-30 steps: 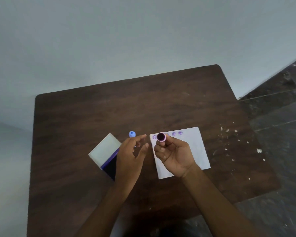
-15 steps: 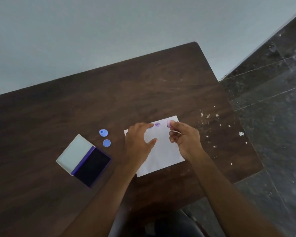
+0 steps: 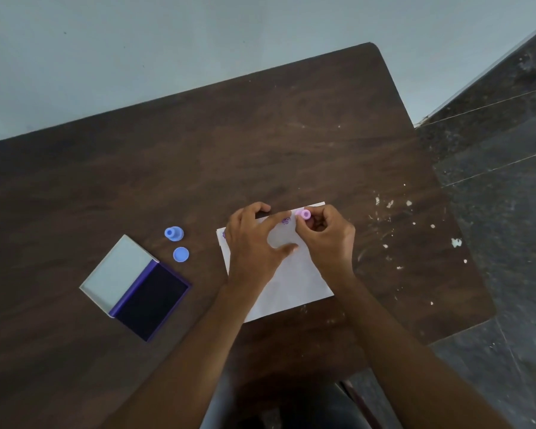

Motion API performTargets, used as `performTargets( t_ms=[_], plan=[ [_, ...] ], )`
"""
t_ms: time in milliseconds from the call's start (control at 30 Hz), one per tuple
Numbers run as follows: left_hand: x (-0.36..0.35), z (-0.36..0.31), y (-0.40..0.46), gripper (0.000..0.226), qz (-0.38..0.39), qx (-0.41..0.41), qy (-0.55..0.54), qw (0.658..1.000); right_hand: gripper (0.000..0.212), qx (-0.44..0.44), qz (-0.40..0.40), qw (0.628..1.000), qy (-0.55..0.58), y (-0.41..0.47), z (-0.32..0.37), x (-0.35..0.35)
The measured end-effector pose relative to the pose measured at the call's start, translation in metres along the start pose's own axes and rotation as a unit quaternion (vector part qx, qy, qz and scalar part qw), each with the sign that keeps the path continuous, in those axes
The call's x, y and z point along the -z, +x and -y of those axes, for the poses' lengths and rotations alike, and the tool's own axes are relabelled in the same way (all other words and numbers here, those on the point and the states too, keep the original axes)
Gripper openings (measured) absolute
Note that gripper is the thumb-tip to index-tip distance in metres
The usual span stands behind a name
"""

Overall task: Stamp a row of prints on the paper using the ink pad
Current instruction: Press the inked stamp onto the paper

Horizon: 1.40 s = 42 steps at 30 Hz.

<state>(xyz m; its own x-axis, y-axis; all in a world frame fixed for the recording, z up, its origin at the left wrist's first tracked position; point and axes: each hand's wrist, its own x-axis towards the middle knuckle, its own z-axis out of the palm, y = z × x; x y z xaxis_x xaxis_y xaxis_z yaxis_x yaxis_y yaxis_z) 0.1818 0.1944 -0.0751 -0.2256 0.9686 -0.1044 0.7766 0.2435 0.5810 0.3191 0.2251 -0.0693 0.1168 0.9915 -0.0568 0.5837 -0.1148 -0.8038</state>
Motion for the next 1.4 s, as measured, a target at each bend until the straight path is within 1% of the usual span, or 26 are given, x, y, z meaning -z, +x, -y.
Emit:
performTargets(
  t_ms=[133,400,633,833,967,1100,1400],
  plan=[
    [-0.003,0.003,0.002,0.056,0.009,0.010,0.001,1.000,0.016,0.016,0.007,1.000,-0.001,-0.001,-0.005,-0.002],
    [-0.001,0.001,0.005,0.057,0.019,0.018,-0.004,1.000,0.020,0.003,0.021,1.000,-0.015,0.001,-0.006,-0.003],
    [-0.001,0.001,0.005,0.058,0.015,0.024,-0.003,1.000,0.020,0.004,0.021,0.999,-0.030,0.002,-0.004,-0.005],
    [-0.001,0.001,0.005,0.060,0.010,0.018,0.000,1.000,0.019,0.025,0.040,0.997,-0.054,0.007,-0.003,-0.005],
    [0.000,0.000,0.004,0.060,0.007,0.020,0.002,1.000,0.017,0.043,0.038,0.996,-0.067,0.009,-0.002,-0.005],
    [0.000,0.000,0.003,0.060,-0.005,0.017,-0.001,1.000,0.017,0.038,0.037,0.996,-0.067,0.011,0.000,-0.005],
    [0.000,0.000,0.004,0.060,-0.004,0.013,-0.001,1.000,0.018,0.036,0.038,0.996,-0.069,0.012,0.004,-0.006]
  ],
)
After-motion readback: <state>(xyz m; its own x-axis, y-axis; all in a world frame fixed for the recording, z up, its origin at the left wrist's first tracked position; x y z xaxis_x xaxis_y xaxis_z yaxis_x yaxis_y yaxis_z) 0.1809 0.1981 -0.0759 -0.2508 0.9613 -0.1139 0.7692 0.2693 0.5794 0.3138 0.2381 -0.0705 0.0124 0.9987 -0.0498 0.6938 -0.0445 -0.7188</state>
